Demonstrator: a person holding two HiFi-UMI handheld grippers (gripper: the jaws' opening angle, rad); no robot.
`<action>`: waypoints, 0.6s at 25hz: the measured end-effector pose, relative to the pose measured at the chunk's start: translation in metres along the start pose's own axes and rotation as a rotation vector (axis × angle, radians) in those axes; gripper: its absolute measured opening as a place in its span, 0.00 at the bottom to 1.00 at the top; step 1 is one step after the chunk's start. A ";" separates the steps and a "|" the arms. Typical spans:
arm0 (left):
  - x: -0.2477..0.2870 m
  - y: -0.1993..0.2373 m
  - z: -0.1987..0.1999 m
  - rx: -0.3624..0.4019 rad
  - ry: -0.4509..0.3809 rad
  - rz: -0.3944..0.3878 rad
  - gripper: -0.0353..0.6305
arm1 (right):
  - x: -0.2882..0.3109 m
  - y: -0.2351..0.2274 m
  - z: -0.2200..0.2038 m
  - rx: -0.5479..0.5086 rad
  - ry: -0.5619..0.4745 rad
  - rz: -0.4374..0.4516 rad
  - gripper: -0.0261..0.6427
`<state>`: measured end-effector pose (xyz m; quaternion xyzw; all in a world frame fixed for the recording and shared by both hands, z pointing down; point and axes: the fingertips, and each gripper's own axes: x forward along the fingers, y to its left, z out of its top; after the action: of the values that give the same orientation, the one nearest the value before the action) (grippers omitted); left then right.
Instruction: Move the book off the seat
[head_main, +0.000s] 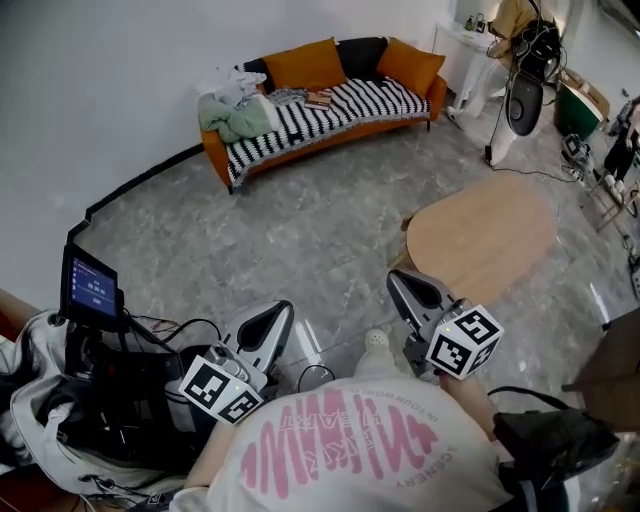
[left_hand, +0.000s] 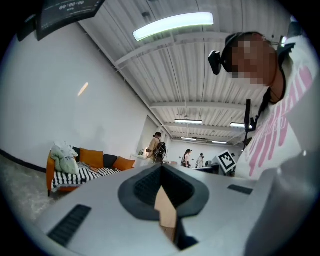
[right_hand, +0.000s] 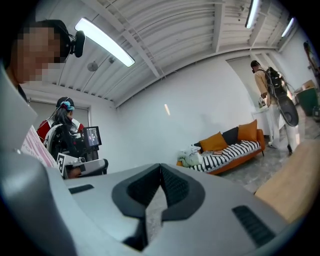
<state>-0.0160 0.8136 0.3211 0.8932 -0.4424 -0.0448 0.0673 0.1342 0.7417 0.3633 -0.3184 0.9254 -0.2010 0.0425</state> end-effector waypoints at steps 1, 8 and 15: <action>0.004 0.001 -0.001 0.006 0.000 0.001 0.06 | 0.004 -0.005 0.000 -0.005 0.011 -0.002 0.05; 0.042 0.029 -0.004 -0.027 -0.034 0.074 0.06 | 0.037 -0.051 0.013 -0.014 0.063 0.022 0.05; 0.087 0.051 -0.004 -0.086 -0.099 0.121 0.06 | 0.069 -0.106 0.030 -0.023 0.111 0.063 0.06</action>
<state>-0.0029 0.7135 0.3316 0.8577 -0.4962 -0.1037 0.0863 0.1468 0.6137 0.3820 -0.2778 0.9382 -0.2064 -0.0062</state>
